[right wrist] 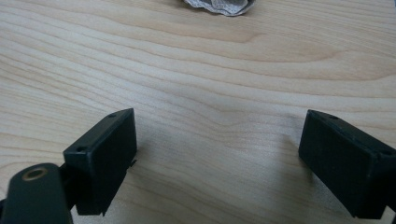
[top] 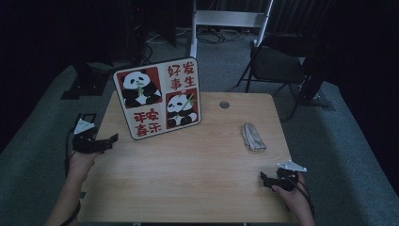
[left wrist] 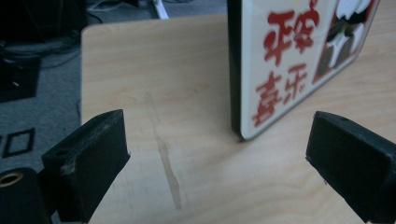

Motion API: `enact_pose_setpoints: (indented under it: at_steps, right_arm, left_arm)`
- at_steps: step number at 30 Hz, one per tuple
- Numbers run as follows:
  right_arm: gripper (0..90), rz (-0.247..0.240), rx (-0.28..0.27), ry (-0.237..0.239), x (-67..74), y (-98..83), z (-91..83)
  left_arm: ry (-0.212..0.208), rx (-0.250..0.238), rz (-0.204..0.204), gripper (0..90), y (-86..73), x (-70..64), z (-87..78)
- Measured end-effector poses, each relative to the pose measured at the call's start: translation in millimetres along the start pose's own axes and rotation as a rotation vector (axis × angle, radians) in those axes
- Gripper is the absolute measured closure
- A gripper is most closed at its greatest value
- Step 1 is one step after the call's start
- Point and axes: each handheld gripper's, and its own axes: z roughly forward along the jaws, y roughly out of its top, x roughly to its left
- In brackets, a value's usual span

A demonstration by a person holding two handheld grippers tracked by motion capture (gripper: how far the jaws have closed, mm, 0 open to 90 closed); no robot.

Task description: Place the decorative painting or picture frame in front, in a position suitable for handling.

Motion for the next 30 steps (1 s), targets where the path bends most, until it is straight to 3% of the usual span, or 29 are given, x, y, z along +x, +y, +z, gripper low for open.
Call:
enact_pose_setpoints:
  at_steps: [11, 20, 24, 30]
  right_arm:
    - [11.0, 0.0, 0.0, 0.0, 0.0, 0.0, 0.0]
    - [11.0, 0.0, 0.0, 0.0, 0.0, 0.0, 0.0]
    - [11.0, -0.001, 0.0, 0.0, 0.0, 0.0, 0.0]
    - [11.0, 0.0, 0.0, 0.0, 0.0, 0.0, 0.0]
  left_arm:
    - [-0.002, -0.031, 0.018, 5.9, 29.6, 5.9, 13.6]
    - [-0.015, -0.038, 0.01, 6.7, 42.2, 8.1, 27.1]
    - [-0.053, -0.074, 0.001, 6.9, 51.3, 4.8, 35.0]
    - [-0.097, -0.094, 0.032, 12.4, 59.1, -1.7, 43.3]
